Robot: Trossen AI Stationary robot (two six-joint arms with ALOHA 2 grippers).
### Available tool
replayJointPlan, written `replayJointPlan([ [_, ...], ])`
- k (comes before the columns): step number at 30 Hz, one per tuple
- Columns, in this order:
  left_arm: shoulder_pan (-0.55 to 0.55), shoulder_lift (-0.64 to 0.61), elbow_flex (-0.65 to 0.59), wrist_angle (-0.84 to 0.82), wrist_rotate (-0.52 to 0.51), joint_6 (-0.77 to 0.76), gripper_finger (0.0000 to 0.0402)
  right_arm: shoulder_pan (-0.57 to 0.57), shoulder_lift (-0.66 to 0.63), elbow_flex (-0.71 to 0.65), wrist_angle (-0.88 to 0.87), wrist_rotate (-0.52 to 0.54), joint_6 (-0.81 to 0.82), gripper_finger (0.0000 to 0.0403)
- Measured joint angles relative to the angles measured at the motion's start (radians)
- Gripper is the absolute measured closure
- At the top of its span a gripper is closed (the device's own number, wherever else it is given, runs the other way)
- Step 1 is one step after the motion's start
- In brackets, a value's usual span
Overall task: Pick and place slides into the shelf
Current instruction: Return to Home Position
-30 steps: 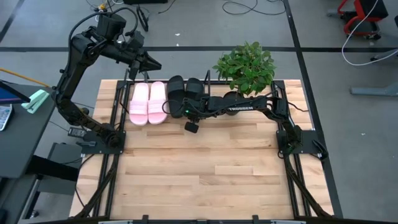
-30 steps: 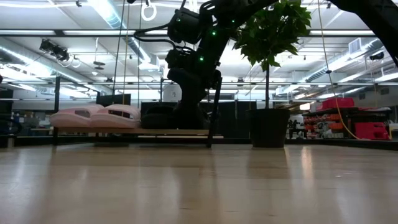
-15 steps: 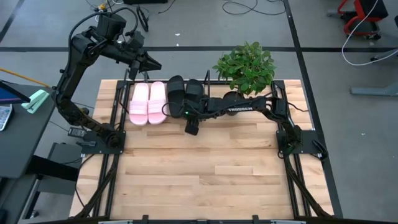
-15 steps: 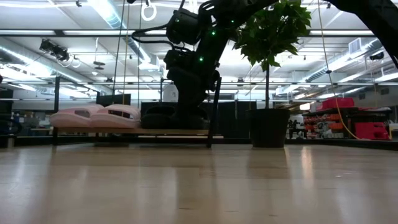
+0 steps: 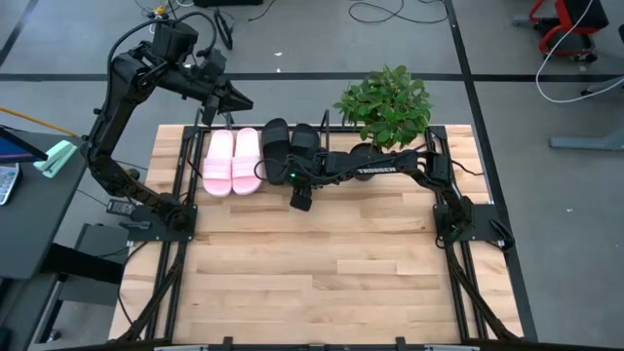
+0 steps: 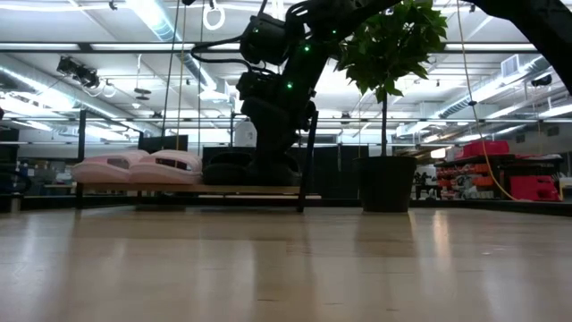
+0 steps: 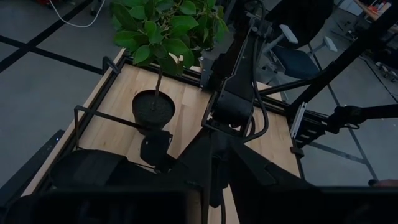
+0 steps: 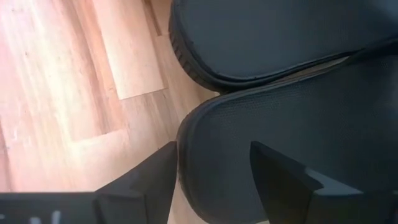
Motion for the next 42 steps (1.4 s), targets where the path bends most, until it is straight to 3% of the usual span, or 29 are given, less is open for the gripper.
replayJointPlan([
  [7, 0.000, 0.000, 0.000, -0.003, 0.000, 0.022, 0.0338, 0.004, -0.006, 0.000, -0.005, -0.020, -0.009, 0.0196],
  [13, 0.000, 0.000, 0.001, -0.049, -0.001, 0.112, 0.0346, 0.004, -0.083, 0.001, -0.045, -0.016, -0.011, 0.0196],
  [19, 0.000, 0.000, 0.001, -0.203, -0.053, 0.161, 0.0358, 0.031, -0.167, 0.001, -0.068, -0.013, -0.008, 0.0201],
  [25, 0.000, 0.000, 0.001, -0.252, -0.075, 0.146, 0.0374, 0.081, -0.196, 0.001, -0.074, 0.011, -0.008, 0.0214],
  [35, -0.105, -0.040, 0.000, -0.283, -0.411, 0.004, 0.0394, 0.139, -0.211, 0.001, -0.159, 0.066, 0.043, 0.0247],
  [42, -0.295, -0.100, -0.004, -0.280, -0.683, -0.178, 0.0396, 0.178, -0.215, 0.001, -0.182, 0.068, 0.071, 0.0346],
])
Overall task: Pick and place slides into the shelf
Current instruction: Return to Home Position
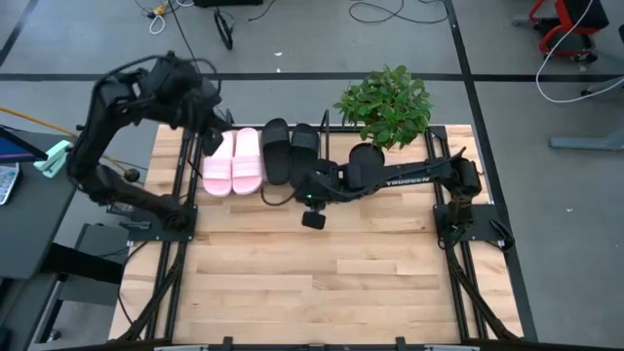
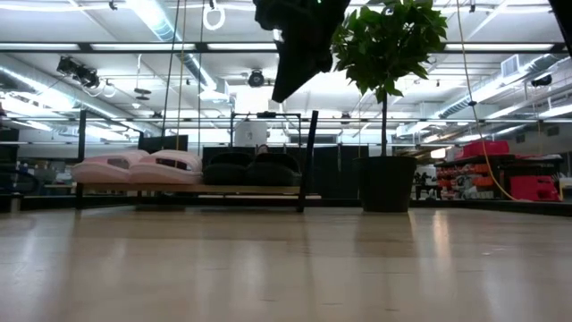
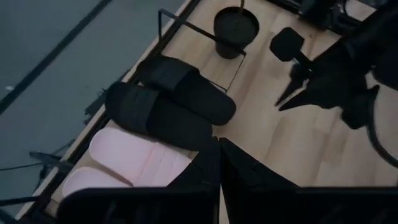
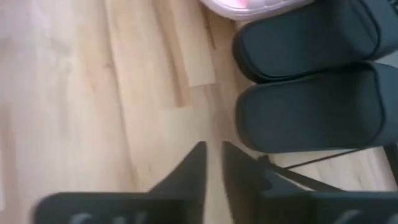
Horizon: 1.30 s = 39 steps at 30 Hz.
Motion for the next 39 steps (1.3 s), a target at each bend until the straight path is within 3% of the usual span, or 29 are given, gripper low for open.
replayJointPlan([
  [3, -0.089, -0.069, -0.101, 0.052, -0.091, -0.086, 0.0397, 0.014, -0.019, 0.000, -0.002, -0.001, -0.001, 0.0392],
  [7, -0.219, -0.218, -0.412, 0.267, -0.184, -0.207, 0.0388, 0.030, -0.054, 0.000, -0.016, 0.038, 0.016, 0.0386],
  [13, -0.372, -0.442, -0.925, 0.704, -0.212, -0.368, 0.0397, 0.036, -0.119, 0.000, -0.021, 0.056, 0.035, 0.0396],
  [19, -0.537, -0.580, -1.273, 0.960, -0.345, -0.471, 0.0392, 0.035, -0.146, 0.000, -0.026, 0.056, 0.034, 0.0399],
  [24, -0.644, -0.686, -1.412, 1.107, -0.442, -0.520, 0.0396, 0.035, -0.144, 0.000, -0.028, 0.056, 0.051, 0.0399],
  [28, -0.734, -0.791, -1.471, 1.113, -0.606, -0.572, 0.0393, 0.035, -0.141, 0.000, -0.030, 0.055, 0.060, 0.0399],
  [31, -0.771, -0.875, -1.485, 1.113, -0.688, -0.510, 0.0398, 0.033, -0.141, 0.000, -0.029, 0.057, 0.074, 0.0400],
  [39, -0.731, -1.086, -1.485, 1.112, -0.704, -0.282, 0.0397, 0.010, -0.140, 0.000, -0.006, 0.073, 0.182, 0.0401],
])
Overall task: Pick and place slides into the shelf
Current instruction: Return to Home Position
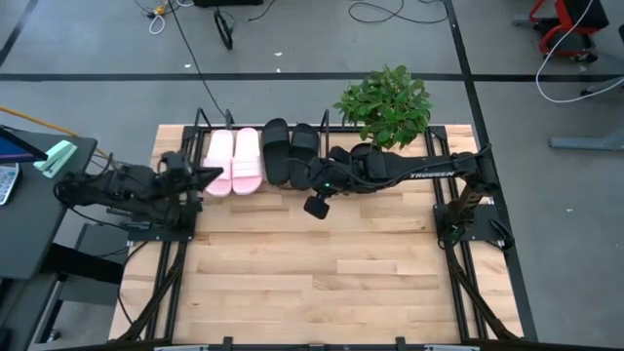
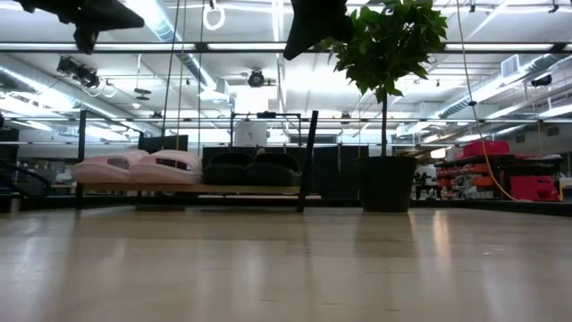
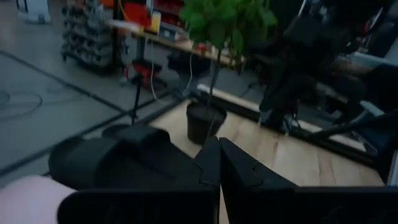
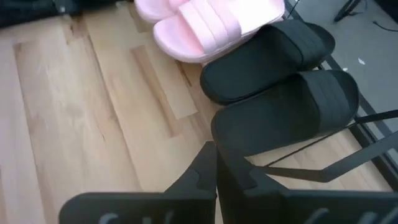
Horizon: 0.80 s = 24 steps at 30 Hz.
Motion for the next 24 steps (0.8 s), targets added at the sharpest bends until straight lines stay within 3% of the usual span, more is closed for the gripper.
replayJointPlan([
  [9, 0.033, -0.181, -0.001, -0.022, 0.023, 0.101, 0.0398, -0.037, 0.000, 0.000, 0.005, -0.002, 0.062, 0.0401],
  [14, 0.035, -0.277, -0.099, -0.007, 0.023, 0.068, 0.0398, -0.050, 0.001, 0.000, 0.005, -0.017, 0.070, 0.0401],
  [17, 0.035, -0.275, -0.162, 0.001, 0.057, 0.037, 0.0398, -0.050, 0.001, 0.000, 0.004, -0.021, 0.084, 0.0402],
  [21, 0.035, -0.260, -0.247, 0.128, 0.148, 0.038, 0.0398, -0.050, 0.001, 0.000, 0.004, -0.026, 0.112, 0.0402],
  [24, 0.035, -0.269, -0.300, 0.219, 0.158, 0.039, 0.0398, -0.050, 0.001, 0.000, 0.000, -0.029, 0.124, 0.0403],
])
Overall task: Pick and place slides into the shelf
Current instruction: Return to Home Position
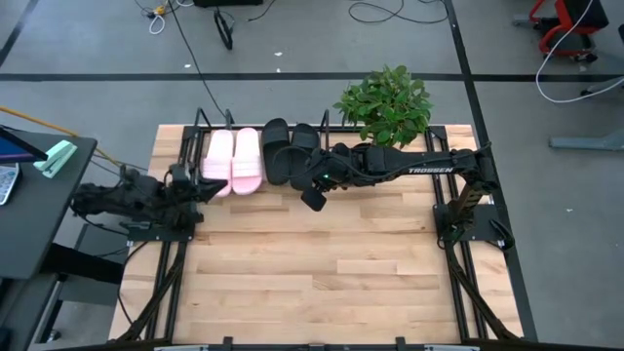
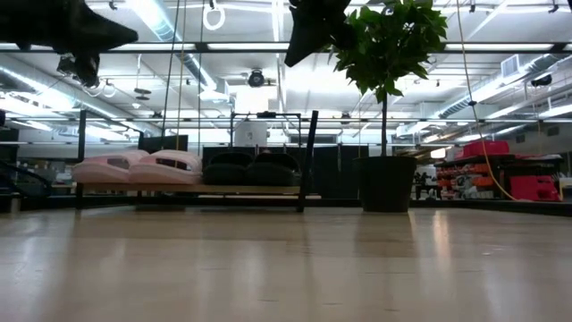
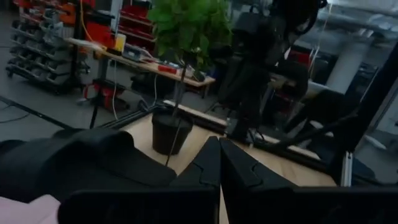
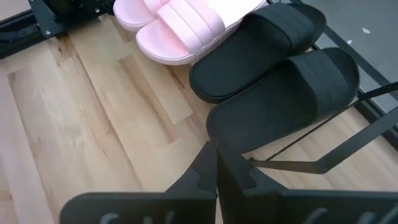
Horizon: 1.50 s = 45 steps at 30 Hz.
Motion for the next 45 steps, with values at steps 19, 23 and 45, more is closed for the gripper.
replayJointPlan([
  [19, 0.063, -0.007, -0.231, 0.304, 0.179, -0.016, 0.0399, 0.000, 0.000, 0.000, 0.000, -0.028, 0.059, 0.0403],
  [23, 0.113, -0.006, -0.271, 0.343, 0.225, -0.065, 0.0399, 0.000, 0.000, 0.000, 0.000, -0.030, 0.059, 0.0403],
  [45, 0.139, -0.005, -0.273, 0.246, 0.323, -0.131, 0.0388, 0.049, -0.005, -0.003, -0.103, -0.054, -0.049, 0.0403],
])
